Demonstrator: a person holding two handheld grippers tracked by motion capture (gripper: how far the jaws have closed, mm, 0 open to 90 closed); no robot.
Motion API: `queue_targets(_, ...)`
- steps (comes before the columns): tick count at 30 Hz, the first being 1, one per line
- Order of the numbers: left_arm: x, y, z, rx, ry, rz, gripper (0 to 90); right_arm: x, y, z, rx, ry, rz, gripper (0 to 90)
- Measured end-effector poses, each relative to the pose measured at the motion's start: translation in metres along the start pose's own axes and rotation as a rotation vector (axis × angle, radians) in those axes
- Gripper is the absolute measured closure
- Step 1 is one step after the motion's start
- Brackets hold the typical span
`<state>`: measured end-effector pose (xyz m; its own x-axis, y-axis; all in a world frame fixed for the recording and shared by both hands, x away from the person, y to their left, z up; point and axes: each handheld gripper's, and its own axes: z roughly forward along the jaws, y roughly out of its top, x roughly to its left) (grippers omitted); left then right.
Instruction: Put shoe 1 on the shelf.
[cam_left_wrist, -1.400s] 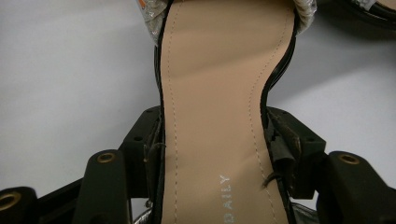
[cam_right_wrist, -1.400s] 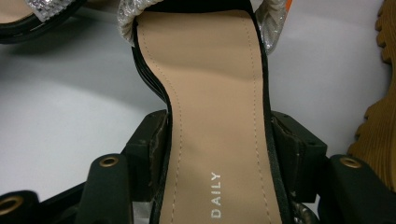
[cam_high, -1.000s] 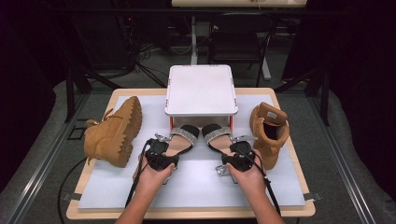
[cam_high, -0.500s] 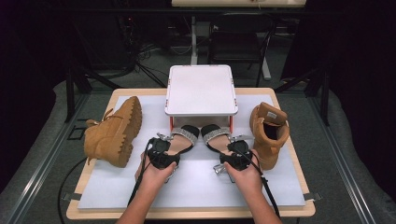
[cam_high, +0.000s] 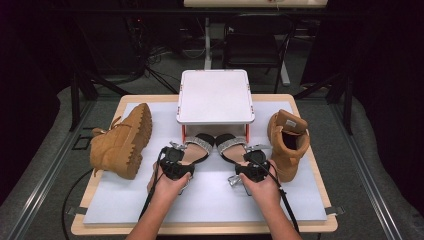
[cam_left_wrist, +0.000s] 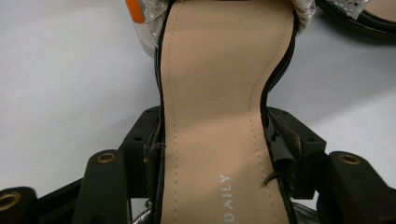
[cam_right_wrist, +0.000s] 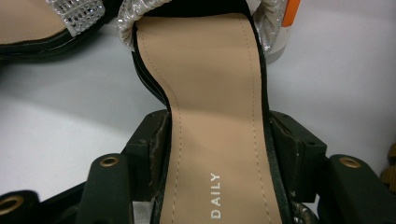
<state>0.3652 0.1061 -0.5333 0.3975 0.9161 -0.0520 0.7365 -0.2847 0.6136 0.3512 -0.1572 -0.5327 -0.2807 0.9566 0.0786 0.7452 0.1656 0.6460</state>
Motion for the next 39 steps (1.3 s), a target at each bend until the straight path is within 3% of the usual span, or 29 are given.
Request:
queue_targets(8, 0.001, -0.001, 0.001, -0.006, -0.007, -0.001, 40.9, -0.002, 0.000, 0.000, -0.011, 0.016, 0.018, 38.2)
queue_targets(20, 0.004, 0.001, -0.004, -0.043, -0.002, 0.002, 34.7, -0.002, 0.003, -0.010, -0.064, 0.008, -0.028, 33.7)
queue_targets(28, 0.002, 0.009, -0.024, -0.104, -0.017, 0.023, 34.6, 0.001, 0.006, -0.022, -0.107, 0.010, -0.054, 33.7)
queue_targets(29, 0.002, 0.009, -0.028, -0.117, -0.008, 0.043, 35.8, 0.003, 0.007, -0.026, -0.112, 0.021, -0.062, 33.9)
queue_targets(32, 0.002, 0.008, -0.033, -0.123, -0.018, 0.038, 38.5, 0.004, 0.007, -0.030, -0.123, 0.020, -0.078, 34.8)
queue_targets(34, 0.004, 0.005, -0.040, -0.139, -0.046, 0.030, 38.5, 0.005, 0.005, -0.037, -0.134, 0.031, -0.090, 35.8)
queue_targets(39, 0.008, -0.001, -0.054, -0.180, -0.045, 0.051, 44.6, 0.003, 0.000, -0.049, -0.156, 0.046, -0.104, 37.9)
